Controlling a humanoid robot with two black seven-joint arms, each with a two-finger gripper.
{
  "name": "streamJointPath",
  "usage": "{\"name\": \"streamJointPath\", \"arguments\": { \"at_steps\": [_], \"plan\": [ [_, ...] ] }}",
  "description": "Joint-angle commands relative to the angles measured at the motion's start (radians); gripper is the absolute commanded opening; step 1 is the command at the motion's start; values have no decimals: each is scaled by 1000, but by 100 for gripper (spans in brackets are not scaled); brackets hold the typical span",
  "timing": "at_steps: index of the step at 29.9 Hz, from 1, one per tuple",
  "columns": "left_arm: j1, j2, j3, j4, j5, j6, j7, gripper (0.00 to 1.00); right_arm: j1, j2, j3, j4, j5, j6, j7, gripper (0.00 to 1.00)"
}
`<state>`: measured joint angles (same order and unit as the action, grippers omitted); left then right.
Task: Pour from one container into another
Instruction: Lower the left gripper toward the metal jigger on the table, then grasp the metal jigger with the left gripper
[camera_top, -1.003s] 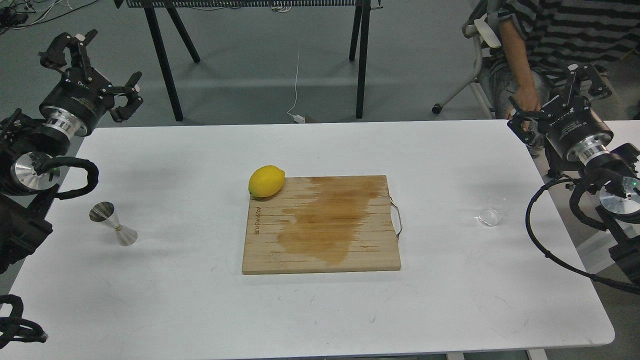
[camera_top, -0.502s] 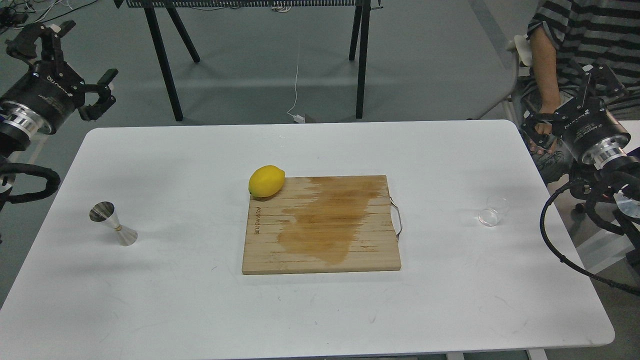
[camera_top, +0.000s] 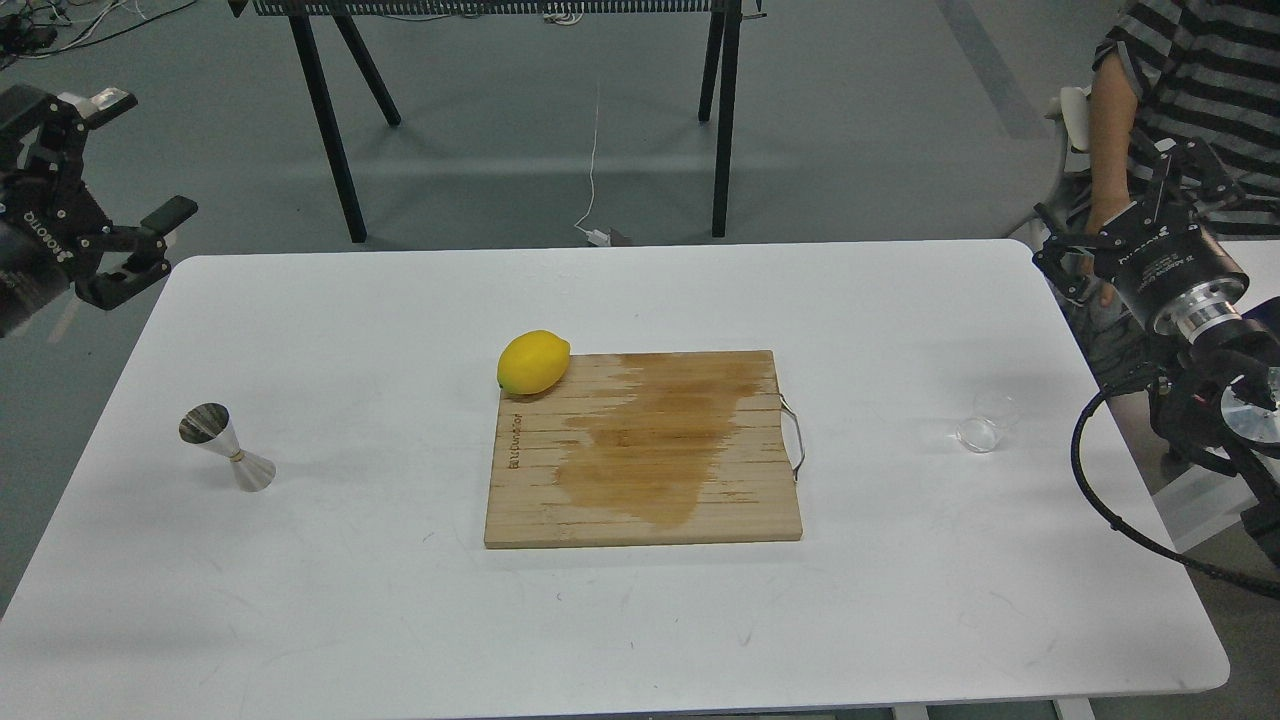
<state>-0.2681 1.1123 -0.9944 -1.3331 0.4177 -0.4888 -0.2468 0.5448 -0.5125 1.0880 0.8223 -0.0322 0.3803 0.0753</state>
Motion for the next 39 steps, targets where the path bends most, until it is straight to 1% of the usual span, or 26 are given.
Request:
{"name": "streamJointPath", "arguments": {
  "at_steps": [1, 4, 9, 13, 15, 19, 23, 25, 27, 32, 35, 39],
  "plan": [
    [62, 81, 2, -64, 52, 0, -22, 100, -2, 0, 0, 0, 0, 0, 0, 99],
    [102, 132, 5, -89, 110, 0, -22, 100, -6, 0, 0, 0, 0, 0, 0, 99],
    [182, 133, 7, -95, 324, 10, -23, 100, -8, 0, 0, 1, 0, 0, 0, 99],
    [251, 121, 14, -95, 488, 128, -25, 100, -6, 0, 0, 1, 0, 0, 0, 99],
    [273, 107, 36, -95, 571, 206, -28, 100, -6, 0, 0, 1, 0, 0, 0, 99],
    [279, 95, 126, -92, 679, 396, -64, 100, -6, -1, 0, 1, 0, 0, 0, 99],
    [277, 93, 258, -92, 756, 596, -71, 100, -6, -1, 1, 1, 0, 0, 0, 99],
    [277, 90, 301, -93, 806, 669, -75, 100, -5, -1, 1, 1, 0, 0, 0, 99],
    [277, 83, 327, -92, 855, 722, -80, 100, -3, -1, 1, 1, 0, 0, 0, 99],
    [279, 35, 336, -80, 1005, 817, -71, 100, -3, -1, 1, 1, 0, 0, 0, 99],
    [282, -5, 335, -46, 1091, 838, -68, 99, -3, -1, 1, 1, 0, 0, 0, 99],
    [274, -72, 336, 25, 1158, 846, -58, 99, -3, -3, 3, 1, 0, 0, 0, 99]
  ]
}}
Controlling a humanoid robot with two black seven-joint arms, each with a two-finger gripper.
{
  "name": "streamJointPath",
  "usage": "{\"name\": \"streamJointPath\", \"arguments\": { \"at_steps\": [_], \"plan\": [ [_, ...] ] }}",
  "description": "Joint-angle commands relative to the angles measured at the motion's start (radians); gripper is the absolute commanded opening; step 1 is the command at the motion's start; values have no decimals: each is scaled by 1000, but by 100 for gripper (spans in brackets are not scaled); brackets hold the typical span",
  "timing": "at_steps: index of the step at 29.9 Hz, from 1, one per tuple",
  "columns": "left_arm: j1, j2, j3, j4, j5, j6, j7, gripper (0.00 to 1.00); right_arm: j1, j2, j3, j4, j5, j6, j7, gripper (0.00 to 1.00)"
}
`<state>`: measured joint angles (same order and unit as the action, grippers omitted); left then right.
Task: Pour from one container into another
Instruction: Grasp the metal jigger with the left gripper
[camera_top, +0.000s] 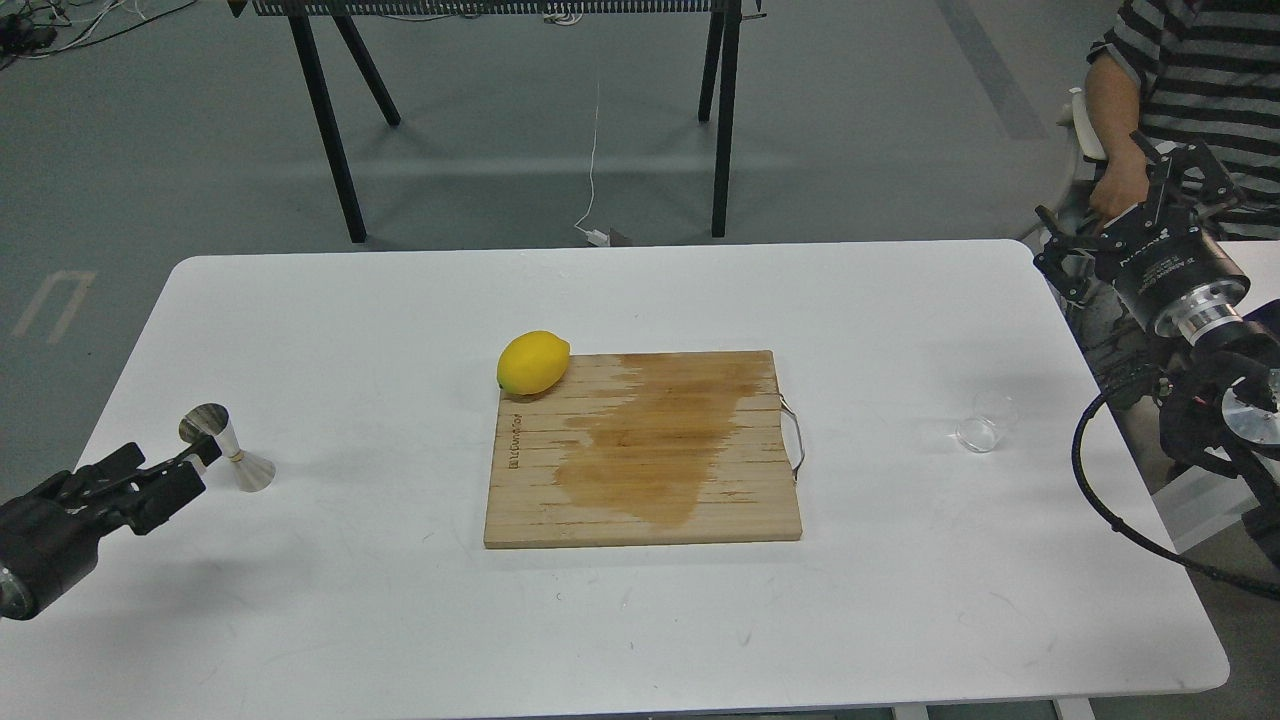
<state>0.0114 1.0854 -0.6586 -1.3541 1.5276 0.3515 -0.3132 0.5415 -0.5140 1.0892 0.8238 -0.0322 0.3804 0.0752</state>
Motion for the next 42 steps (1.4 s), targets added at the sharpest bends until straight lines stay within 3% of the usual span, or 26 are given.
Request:
{"name": "streamJointPath", "arguments": {
  "at_steps": [1, 9, 34, 42],
  "plan": [
    [-5, -58, 1, 58, 58, 6, 12, 99, 2, -1, 1, 0, 0, 0, 0, 99],
    [-19, -131, -1, 157, 91, 7, 36, 98, 3, -1, 11, -2, 0, -1, 0, 99],
    [-188, -375, 4, 473, 218, 4, 32, 96, 5, -12, 14, 0, 0, -1, 0, 99],
    [-271, -433, 88, 576, 220, 6, 28, 90, 5, -14, 15, -2, 0, -1, 0, 99]
  ]
}}
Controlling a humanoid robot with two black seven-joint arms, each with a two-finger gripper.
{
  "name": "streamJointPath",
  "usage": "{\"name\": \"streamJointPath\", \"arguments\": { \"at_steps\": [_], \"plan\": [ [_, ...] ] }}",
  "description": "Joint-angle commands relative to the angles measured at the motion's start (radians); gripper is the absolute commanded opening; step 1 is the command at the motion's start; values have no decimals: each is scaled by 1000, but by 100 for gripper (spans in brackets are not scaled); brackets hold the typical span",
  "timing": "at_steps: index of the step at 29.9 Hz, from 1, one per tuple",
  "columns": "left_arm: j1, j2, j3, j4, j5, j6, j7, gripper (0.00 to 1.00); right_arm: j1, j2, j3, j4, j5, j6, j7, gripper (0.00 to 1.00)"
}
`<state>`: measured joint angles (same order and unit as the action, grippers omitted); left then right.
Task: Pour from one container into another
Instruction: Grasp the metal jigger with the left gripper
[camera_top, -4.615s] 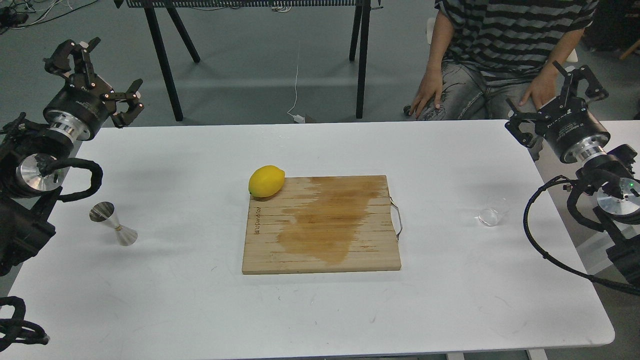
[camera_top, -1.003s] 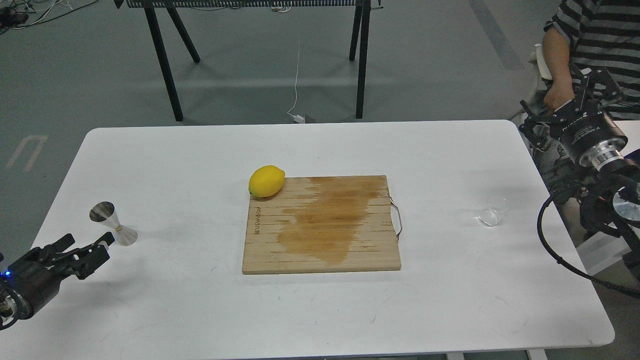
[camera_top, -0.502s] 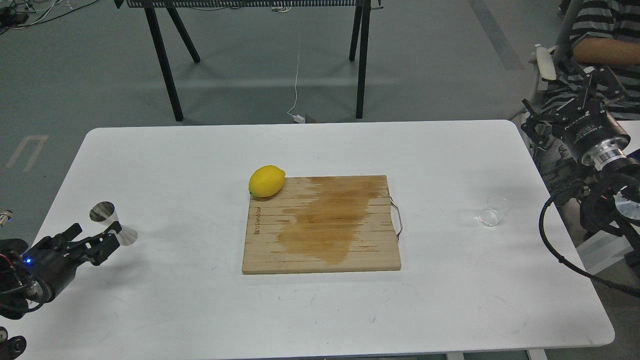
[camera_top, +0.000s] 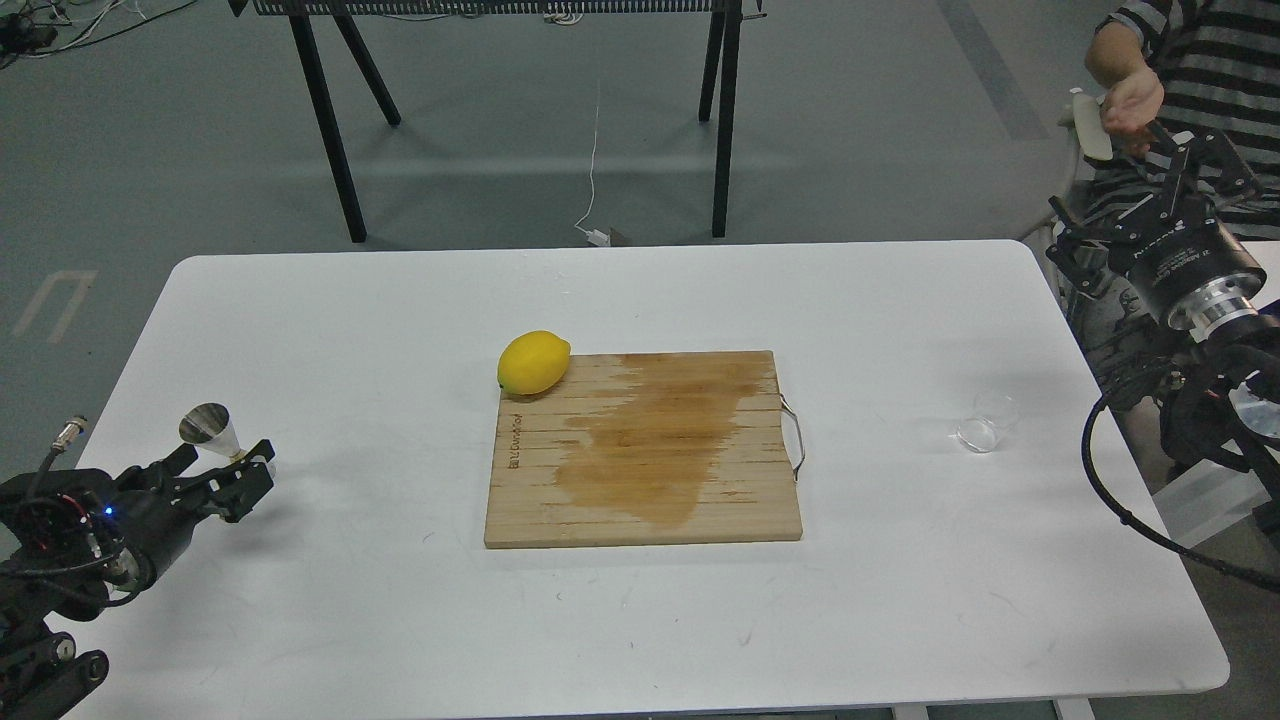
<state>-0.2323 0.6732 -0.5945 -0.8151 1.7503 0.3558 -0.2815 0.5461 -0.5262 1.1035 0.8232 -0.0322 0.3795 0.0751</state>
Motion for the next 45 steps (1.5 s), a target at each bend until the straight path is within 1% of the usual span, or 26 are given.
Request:
{"name": "streamJointPath", "arguments": {
  "at_steps": [1, 7, 12, 14, 16, 17, 19, 20, 21, 24, 28, 33, 37, 40, 43, 45],
  "plan": [
    [-31, -29, 24, 50, -3, 2, -5, 89, 0, -2, 1, -1, 0, -1, 0, 99],
    [-42, -41, 24, 83, -3, 2, -7, 79, 0, -3, 1, -2, 0, 1, 0, 99],
    [-44, -43, 24, 100, -3, 0, -7, 63, 0, -2, 1, -2, 0, 1, 0, 99],
    [-48, -47, 24, 109, -3, 0, -7, 52, 0, -2, -1, -2, 0, 1, 0, 99],
    [-53, -53, 25, 111, -3, 0, -7, 47, 0, -2, -1, -2, 0, 1, 0, 99],
    [-53, -53, 27, 111, -3, 0, -7, 42, 0, -2, -1, -2, 0, 1, 0, 99],
    [-53, -52, 27, 111, -3, -5, -8, 39, 0, -2, -1, -2, 0, 1, 0, 99],
    [-53, -53, 27, 111, -5, -5, -7, 30, 0, -2, -1, -2, 0, 1, 0, 99],
    [-53, -53, 27, 111, -5, -5, -7, 20, 0, -2, -1, -2, 0, 1, 0, 99],
    [-55, -52, 25, 111, -5, -3, -10, 7, 0, -2, -1, -2, 0, 1, 0, 99],
    [-55, -52, 25, 110, -3, 0, -13, 0, 0, -2, -1, -1, 0, 1, 0, 99],
    [-61, -52, 22, 103, -5, 5, -21, 0, 0, -2, 1, -1, 0, 1, 0, 99],
    [-70, -50, 22, 79, -5, 49, -22, 0, 2, -2, 1, -1, 0, 1, 0, 99],
    [-85, -32, 21, 10, -5, 84, -19, 0, 2, -2, 1, -1, 0, 1, 0, 99],
    [-97, 14, 21, -70, -3, 133, -10, 0, 3, -3, 1, -4, -2, 1, -1, 99],
    [-117, 38, 19, -131, -3, 133, -5, 0, 3, -3, 1, -6, -2, 1, -3, 99]
  ]
}}
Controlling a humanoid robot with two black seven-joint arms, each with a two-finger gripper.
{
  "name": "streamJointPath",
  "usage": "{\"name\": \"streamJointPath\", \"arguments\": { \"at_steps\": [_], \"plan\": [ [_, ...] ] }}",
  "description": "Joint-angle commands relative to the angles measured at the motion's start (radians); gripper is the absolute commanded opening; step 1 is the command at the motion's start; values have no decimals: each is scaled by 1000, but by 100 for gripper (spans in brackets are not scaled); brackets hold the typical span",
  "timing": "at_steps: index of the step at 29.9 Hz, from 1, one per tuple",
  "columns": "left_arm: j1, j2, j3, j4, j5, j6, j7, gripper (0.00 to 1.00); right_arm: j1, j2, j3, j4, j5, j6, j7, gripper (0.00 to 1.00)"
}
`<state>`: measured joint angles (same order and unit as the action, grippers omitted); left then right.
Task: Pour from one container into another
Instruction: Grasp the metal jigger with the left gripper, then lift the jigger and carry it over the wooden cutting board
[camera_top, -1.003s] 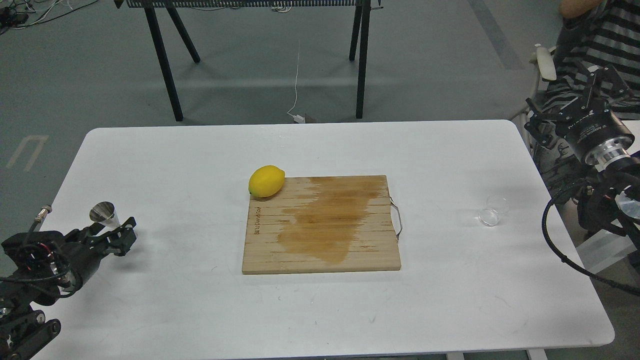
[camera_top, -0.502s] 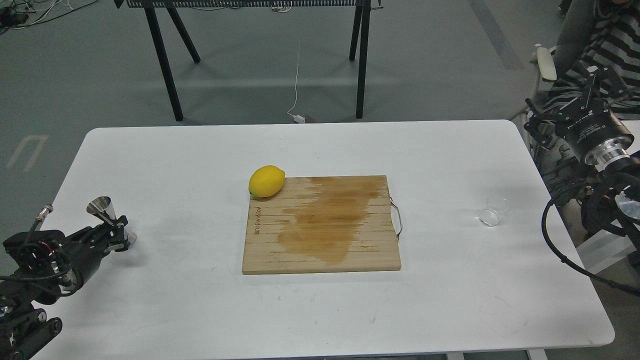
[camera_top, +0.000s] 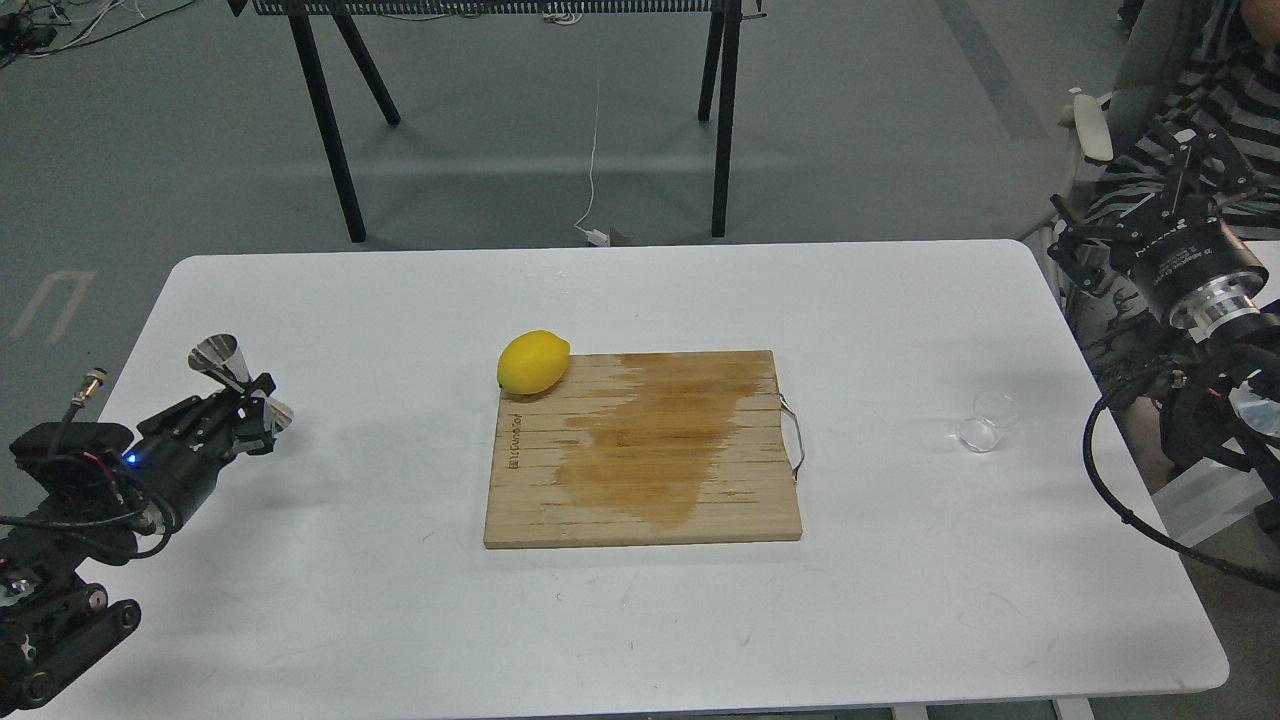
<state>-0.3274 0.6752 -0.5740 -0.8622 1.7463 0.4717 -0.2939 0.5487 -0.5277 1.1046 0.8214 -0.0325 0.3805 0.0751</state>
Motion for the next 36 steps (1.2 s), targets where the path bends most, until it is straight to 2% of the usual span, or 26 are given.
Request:
{"name": "streamJointPath", "arguments": {
  "at_steps": [1, 6, 9, 12, 19, 24, 27, 36],
  "plan": [
    [-39, 50, -1, -121, 1, 17, 9, 0, 1, -2, -2, -5, -1, 0, -3, 99],
    [-107, 110, 2, -311, 5, 17, 18, 0, 4, -2, 0, -22, -1, -15, -5, 99],
    [-153, 127, 3, -405, 25, -22, 68, 0, 4, -2, 0, -39, -1, -15, -5, 99],
    [-211, 115, 2, -442, 117, -80, 93, 0, 8, 0, 0, -67, -1, -17, -5, 99],
    [-288, -87, 11, -448, 375, -205, 104, 0, 17, -2, 0, -123, -1, -23, -6, 99],
    [-326, -267, 40, -414, 435, -292, 104, 0, 31, -2, -5, -133, -3, -95, -12, 99],
    [-329, -377, 43, -344, 435, -315, 104, 0, 34, 0, -8, -133, -1, -111, -12, 99],
    [-371, -618, 151, -106, 435, -320, 88, 0, 37, -2, -17, -126, -1, -112, -14, 99]
  ]
}}
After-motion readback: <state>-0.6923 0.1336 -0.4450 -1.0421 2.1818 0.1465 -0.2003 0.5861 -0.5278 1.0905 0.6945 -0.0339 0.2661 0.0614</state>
